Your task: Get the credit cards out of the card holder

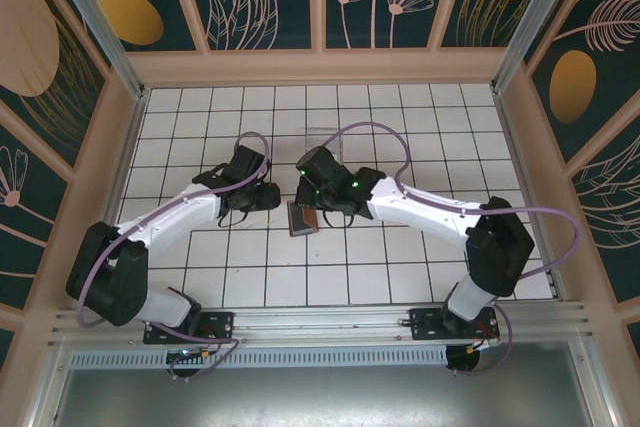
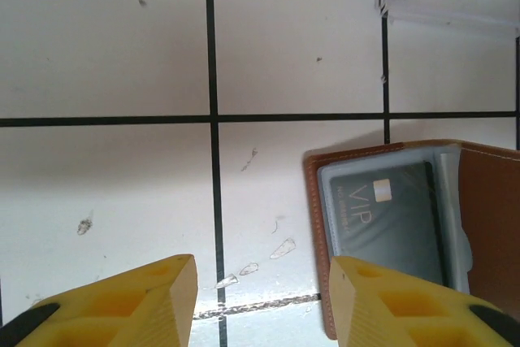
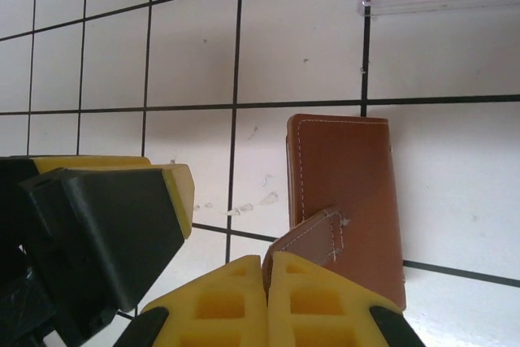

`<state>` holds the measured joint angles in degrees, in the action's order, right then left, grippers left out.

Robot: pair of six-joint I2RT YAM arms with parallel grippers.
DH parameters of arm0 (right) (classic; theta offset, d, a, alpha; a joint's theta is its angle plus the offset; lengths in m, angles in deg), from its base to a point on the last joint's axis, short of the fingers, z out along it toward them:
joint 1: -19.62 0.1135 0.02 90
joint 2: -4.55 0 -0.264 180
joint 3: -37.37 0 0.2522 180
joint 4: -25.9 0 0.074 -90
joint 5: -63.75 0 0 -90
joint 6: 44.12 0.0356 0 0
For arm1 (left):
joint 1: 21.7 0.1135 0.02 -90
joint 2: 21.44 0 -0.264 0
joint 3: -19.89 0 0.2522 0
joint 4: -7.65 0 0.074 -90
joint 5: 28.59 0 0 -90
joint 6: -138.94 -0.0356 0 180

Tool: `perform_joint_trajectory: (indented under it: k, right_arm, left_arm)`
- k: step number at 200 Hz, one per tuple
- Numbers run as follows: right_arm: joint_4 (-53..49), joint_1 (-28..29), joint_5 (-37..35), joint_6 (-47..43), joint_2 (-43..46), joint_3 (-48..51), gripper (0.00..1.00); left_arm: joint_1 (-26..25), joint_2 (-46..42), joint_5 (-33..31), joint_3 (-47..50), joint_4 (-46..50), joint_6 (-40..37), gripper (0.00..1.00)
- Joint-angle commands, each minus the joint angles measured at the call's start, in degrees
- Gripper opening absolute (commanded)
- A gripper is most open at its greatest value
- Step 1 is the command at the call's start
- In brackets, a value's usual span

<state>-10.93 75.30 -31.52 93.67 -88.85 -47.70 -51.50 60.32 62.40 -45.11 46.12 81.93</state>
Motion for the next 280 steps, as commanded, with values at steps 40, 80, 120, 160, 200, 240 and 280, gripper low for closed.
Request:
perform_joint_trajectory:
  k: [40,80,120,160,200,240,280]
  right_arm:
    - [-0.4,0.3,1.2,-1.5,-1.7,-2.6,0.00]
    - [0.1,-0.1,2.1,-0.4,0.9,-1.2,0.00]
    - [-0.6,-1.5,1.6,-0.1,3.1,2.0,0.00]
    - [-1.6,-3.1,0.5,-0.4,5.1,5.4,0.00]
    - [-1.6,-4.1,0.4,-0.5,6.3,8.0,0.00]
    - [-1.9,-4.6,0.1,-0.6,6.5,9.2,0.00]
    - [-2.8,-6.9,-2.0,-1.4,8.0,12.6,0.00]
  left_arm:
    - [-0.3,0.6,4.8,-0.2,-1.4,0.0,0.49]
    - [-0.3,3.5,8.6,0.8,-4.2,0.6,0.46]
    - [-0.4,5.6,12.1,1.8,-6.8,1.3,0.46]
    - [-2.1,8.4,12.7,1.7,-8.7,2.4,0.46]
    - [-4.1,11.5,13.2,1.4,-10.6,3.5,0.43]
    - [-4.9,14.3,9.1,0.6,-8.0,2.7,0.39]
    - [-4.9,15.4,7.7,0.6,-6.8,1.9,0.38]
